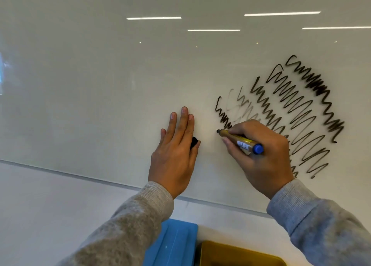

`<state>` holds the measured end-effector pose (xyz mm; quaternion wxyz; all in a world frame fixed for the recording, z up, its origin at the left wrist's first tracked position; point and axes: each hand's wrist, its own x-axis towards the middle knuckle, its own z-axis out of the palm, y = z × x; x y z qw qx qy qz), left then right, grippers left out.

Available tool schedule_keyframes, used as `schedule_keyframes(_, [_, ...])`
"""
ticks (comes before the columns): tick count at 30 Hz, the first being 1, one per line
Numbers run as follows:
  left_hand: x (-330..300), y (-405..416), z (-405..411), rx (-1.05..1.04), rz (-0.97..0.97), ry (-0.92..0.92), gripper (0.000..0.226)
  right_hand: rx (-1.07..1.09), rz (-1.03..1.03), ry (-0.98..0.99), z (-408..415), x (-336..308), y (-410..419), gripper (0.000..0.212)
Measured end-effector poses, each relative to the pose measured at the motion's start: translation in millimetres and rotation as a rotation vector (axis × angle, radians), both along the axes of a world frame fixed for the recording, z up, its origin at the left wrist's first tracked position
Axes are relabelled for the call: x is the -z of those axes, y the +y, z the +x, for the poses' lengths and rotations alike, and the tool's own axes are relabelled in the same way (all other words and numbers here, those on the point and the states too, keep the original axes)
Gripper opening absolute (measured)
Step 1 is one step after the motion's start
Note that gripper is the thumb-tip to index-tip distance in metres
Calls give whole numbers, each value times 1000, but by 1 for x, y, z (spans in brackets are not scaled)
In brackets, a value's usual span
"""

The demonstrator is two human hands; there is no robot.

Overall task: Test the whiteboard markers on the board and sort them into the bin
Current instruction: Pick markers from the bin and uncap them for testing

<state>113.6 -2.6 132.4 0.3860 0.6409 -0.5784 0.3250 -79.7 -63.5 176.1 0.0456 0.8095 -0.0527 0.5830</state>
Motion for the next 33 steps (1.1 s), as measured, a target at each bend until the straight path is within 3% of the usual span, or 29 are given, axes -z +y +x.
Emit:
schedule_keyframes(4, [0, 1, -1, 0, 13, 3, 64, 9, -29, 130, -1, 9, 0, 9])
schedule_keyframes(8, [0, 1, -1, 1, 6, 6, 64, 36, -13, 5, -5, 1, -3, 9])
schedule_keyframes(11, [1, 1, -1, 4, 11, 10, 64, 26, -25, 131, -4, 9, 0, 9])
schedule_keyframes(15, [2, 0, 0, -10, 18, 5, 64, 39, -11, 45, -8, 8, -1, 8])
schedule_keyframes(19, [2, 0, -1, -19, 23, 2, 64, 37, -8, 137, -9, 15, 1, 9])
schedule_keyframes(28, [5, -1, 0, -17, 15, -8, 64, 83, -25, 103, -28, 30, -4, 8])
schedule_keyframes(31, [6, -1, -1, -20, 12, -11, 64, 100, -61, 245, -33, 36, -6, 8])
schedule_keyframes(33, [6, 0, -2, -15, 12, -8, 64, 102, -57, 231, -36, 38, -7, 9])
